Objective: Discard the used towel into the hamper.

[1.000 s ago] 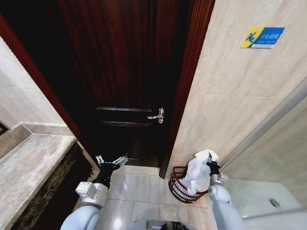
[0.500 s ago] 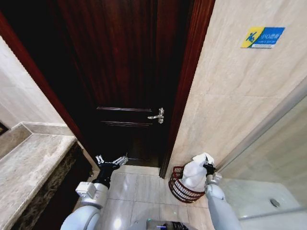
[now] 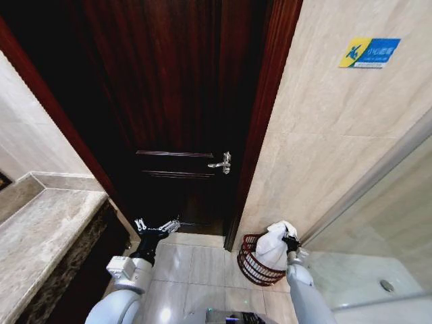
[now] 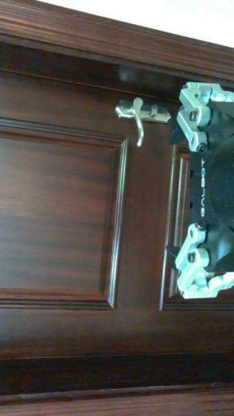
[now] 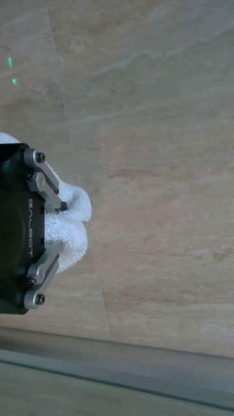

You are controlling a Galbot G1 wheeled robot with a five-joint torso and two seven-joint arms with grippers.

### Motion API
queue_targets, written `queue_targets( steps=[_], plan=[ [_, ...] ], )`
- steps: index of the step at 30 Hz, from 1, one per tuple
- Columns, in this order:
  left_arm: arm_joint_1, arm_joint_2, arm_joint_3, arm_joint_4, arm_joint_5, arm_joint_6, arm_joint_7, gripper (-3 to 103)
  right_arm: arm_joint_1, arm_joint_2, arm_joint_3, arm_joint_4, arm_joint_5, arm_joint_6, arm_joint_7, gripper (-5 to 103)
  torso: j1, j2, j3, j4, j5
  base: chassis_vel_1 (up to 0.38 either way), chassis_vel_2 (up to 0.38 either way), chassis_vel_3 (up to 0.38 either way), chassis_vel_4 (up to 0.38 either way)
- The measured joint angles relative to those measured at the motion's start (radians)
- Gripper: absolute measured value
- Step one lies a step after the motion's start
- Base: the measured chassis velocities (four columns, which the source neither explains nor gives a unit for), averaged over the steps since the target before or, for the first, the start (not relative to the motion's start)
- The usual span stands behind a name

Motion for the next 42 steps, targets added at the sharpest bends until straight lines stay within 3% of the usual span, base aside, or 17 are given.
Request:
queue_targets(
  steps=[15, 21, 30, 34, 42],
  plan=[
    [0.0, 0.0, 0.0, 0.0, 0.0, 0.0, 0.0, 100, -0.11, 0.037, 0.0, 0.031, 0.008, 0.062, 0.059, 8, 0.0, 0.0, 0.0, -0.0001, 0.0002, -0.03, 0.035, 0.032, -0.037],
    [0.0, 0.0, 0.0, 0.0, 0.0, 0.0, 0.0, 100, -0.125, 0.035, 0.003, -0.005, 0.005, 0.027, 0.052, 8, 0.0, 0.0, 0.0, -0.0002, 0.0001, -0.005, 0.01, 0.008, -0.002],
    [0.0, 0.0, 0.0, 0.0, 0.0, 0.0, 0.0, 100, -0.024, -0.019, 0.009, -0.122, -0.018, -0.072, -0.025, 8, 0.0, 0.0, 0.0, 0.0001, 0.0001, 0.0, 0.0, 0.0, 0.0],
    [0.0, 0.0, 0.0, 0.0, 0.0, 0.0, 0.0, 100, 0.033, -0.045, 0.01, -0.209, -0.071, -0.128, -0.106, 8, 0.0, 0.0, 0.0, -0.0002, 0.0003, 0.0, 0.0, 0.0, 0.0],
    [0.0, 0.0, 0.0, 0.0, 0.0, 0.0, 0.0, 100, 0.131, -0.076, 0.011, -0.323, -0.152, -0.186, -0.161, 8, 0.0, 0.0, 0.0, -0.0002, -0.0001, 0.0, 0.0, 0.0, 0.0]
  ],
)
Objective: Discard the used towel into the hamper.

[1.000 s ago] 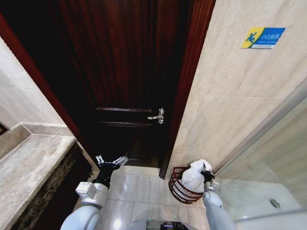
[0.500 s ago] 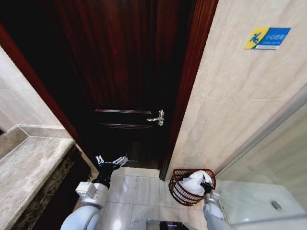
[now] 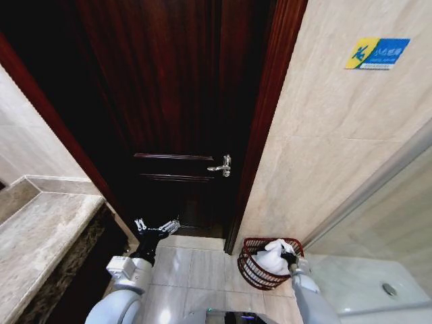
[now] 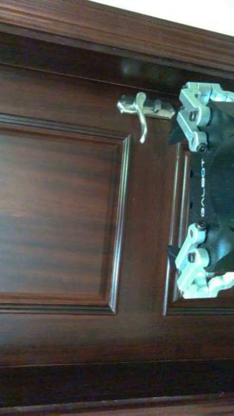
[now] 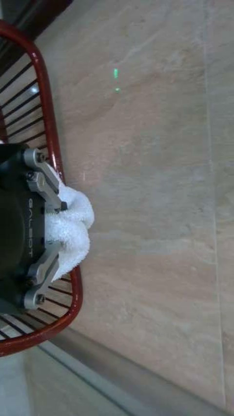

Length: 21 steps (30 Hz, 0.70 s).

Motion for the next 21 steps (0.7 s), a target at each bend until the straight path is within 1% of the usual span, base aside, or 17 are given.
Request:
queue_targets(
  steps=[1, 4, 8, 9, 10, 11, 13, 14, 17, 21],
  plan=[
    [0.0, 0.0, 0.0, 0.0, 0.0, 0.0, 0.0, 100, 0.0, 0.0, 0.0, 0.0, 0.0, 0.0, 0.0, 8, 0.0, 0.0, 0.0, 0.0, 0.0, 0.0, 0.0, 0.0, 0.0],
    [0.0, 0.0, 0.0, 0.0, 0.0, 0.0, 0.0, 100, 0.046, -0.003, 0.0, -0.07, -0.038, -0.012, -0.03, 8, 0.0, 0.0, 0.0, 0.0003, 0.0004, 0.0, 0.0, 0.0, 0.0],
    [0.0, 0.0, 0.0, 0.0, 0.0, 0.0, 0.0, 100, 0.051, -0.003, 0.006, -0.103, -0.058, -0.033, -0.056, 8, 0.0, 0.0, 0.0, 0.0003, 0.0004, 0.0, 0.0, 0.0, 0.0],
    [0.0, 0.0, 0.0, 0.0, 0.0, 0.0, 0.0, 100, 0.051, -0.003, 0.006, -0.103, -0.058, -0.033, -0.056, 8, 0.0, 0.0, 0.0, 0.0003, 0.0004, 0.0, 0.0, 0.0, 0.0],
    [0.0, 0.0, 0.0, 0.0, 0.0, 0.0, 0.0, 100, 0.056, -0.002, 0.01, -0.121, -0.066, -0.037, -0.058, 8, 0.0, 0.0, 0.0, -0.0004, 0.0003, 0.0, 0.0, 0.0, 0.0],
    [0.0, 0.0, 0.0, 0.0, 0.0, 0.0, 0.0, 100, 0.06, -0.002, 0.011, -0.129, -0.07, -0.039, -0.06, 8, 0.0, 0.0, 0.0, -0.0005, 0.0002, 0.0, 0.0, 0.0, 0.0],
    [0.0, 0.0, 0.0, 0.0, 0.0, 0.0, 0.0, 100, 0.098, 0.003, 0.017, -0.185, -0.091, -0.052, -0.064, 8, 0.0, 0.0, 0.0, -0.0001, 0.0003, 0.0, 0.0, 0.0, 0.0],
    [0.0, 0.0, 0.0, 0.0, 0.0, 0.0, 0.0, 100, 0.098, 0.003, 0.017, -0.185, -0.091, -0.052, -0.064, 8, 0.0, 0.0, 0.0, -0.0001, 0.0003, 0.0, 0.0, 0.0, 0.0],
    [0.0, 0.0, 0.0, 0.0, 0.0, 0.0, 0.0, 100, 0.152, 0.009, 0.023, -0.257, -0.117, -0.054, -0.066, 8, 0.0, 0.0, 0.0, 0.0007, 0.0004, 0.0, 0.0, 0.0, 0.0],
    [0.0, 0.0, 0.0, 0.0, 0.0, 0.0, 0.0, 100, 0.164, 0.011, 0.023, -0.277, -0.132, -0.056, -0.066, 8, 0.0, 0.0, 0.0, 0.0001, 0.0001, 0.0, 0.0, 0.0, 0.0]
  ],
)
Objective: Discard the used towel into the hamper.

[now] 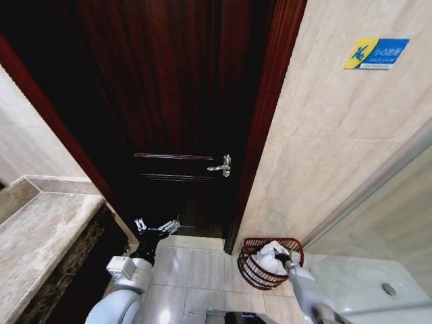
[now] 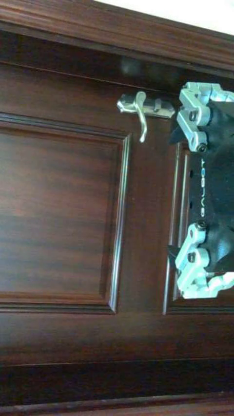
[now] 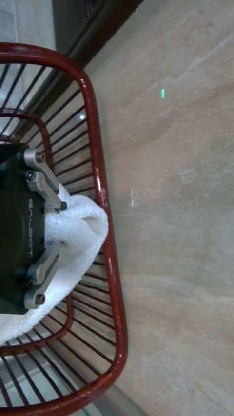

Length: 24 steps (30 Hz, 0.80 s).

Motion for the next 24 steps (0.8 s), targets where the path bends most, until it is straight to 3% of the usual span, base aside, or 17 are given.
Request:
queue_targets(
  steps=[13, 19, 24],
  plan=[
    [0.0, 0.0, 0.0, 0.0, 0.0, 0.0, 0.0, 100, 0.036, 0.001, -0.001, -0.094, -0.06, -0.021, 0.029, 8, 0.0, 0.0, 0.0, 0.0, 0.0002, 0.0, 0.0, 0.0, 0.0],
    [0.0, 0.0, 0.0, 0.0, 0.0, 0.0, 0.0, 100, 0.056, -0.006, 0.0, -0.124, -0.09, -0.071, 0.054, 33, 0.0, 0.0, 0.0, -0.0001, 0.0001, 0.0, 0.0, 0.0, 0.0],
    [0.0, 0.0, 0.0, 0.0, 0.0, 0.0, 0.0, 100, 0.061, 0.0, -0.002, -0.125, -0.092, -0.085, 0.053, 44, 0.0, 0.0, 0.0, -0.0001, 0.0, 0.0, 0.0, 0.0, 0.0]
  ],
)
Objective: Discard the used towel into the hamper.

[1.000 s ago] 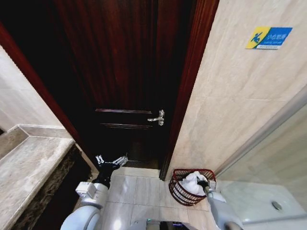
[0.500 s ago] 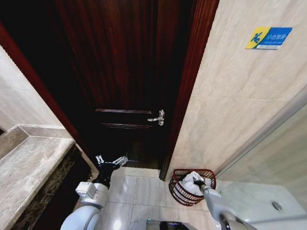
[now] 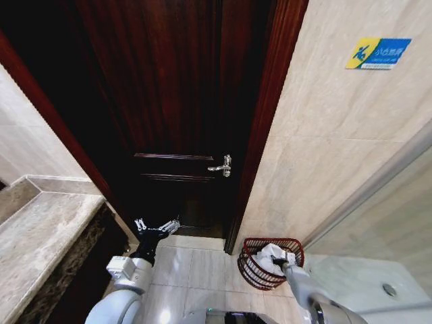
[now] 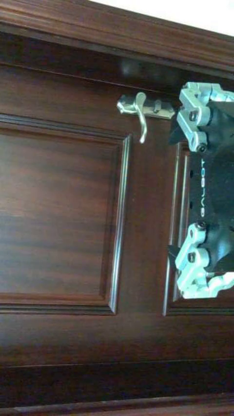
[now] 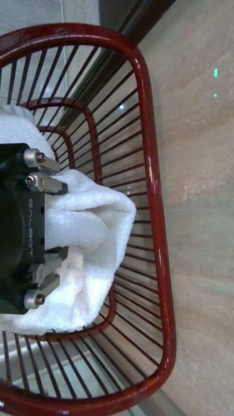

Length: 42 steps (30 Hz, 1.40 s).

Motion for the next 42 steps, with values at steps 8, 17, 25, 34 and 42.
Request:
queue_targets(
  steps=[8, 17, 25, 34, 42],
  plan=[
    [0.0, 0.0, 0.0, 0.0, 0.0, 0.0, 0.0, 100, -0.042, 0.065, -0.013, 0.115, 0.077, -0.031, -0.071, 77, 0.0, 0.0, 0.0, 0.0002, 0.0003, 0.0, 0.0, 0.0, 0.0],
    [0.0, 0.0, 0.0, 0.0, 0.0, 0.0, 0.0, 100, -0.052, 0.035, -0.024, 0.123, 0.136, -0.047, -0.074, 100, 0.0, 0.0, 0.0, 0.0001, -0.0003, 0.0, 0.0, 0.0, 0.0],
    [0.0, 0.0, 0.0, 0.0, 0.0, 0.0, 0.0, 100, -0.056, -0.025, -0.009, 0.102, -0.045, 0.012, 0.0, 100, 0.0, 0.0, 0.0, -0.0001, 0.0, 0.0, 0.0, 0.0, 0.0],
    [0.0, 0.0, 0.0, 0.0, 0.0, 0.0, 0.0, 100, -0.07, 0.027, -0.004, 0.109, -0.016, 0.021, 0.0, 100, 0.0, 0.0, 0.0, 0.0004, 0.0003, 0.0, 0.0, 0.0, 0.0],
    [0.0, 0.0, 0.0, 0.0, 0.0, 0.0, 0.0, 100, -0.095, 0.038, -0.004, 0.117, 0.008, 0.032, 0.012, 100, 0.0, 0.0, 0.0, 0.0, 0.0001, 0.0, 0.0, 0.0, 0.0]
  ],
)
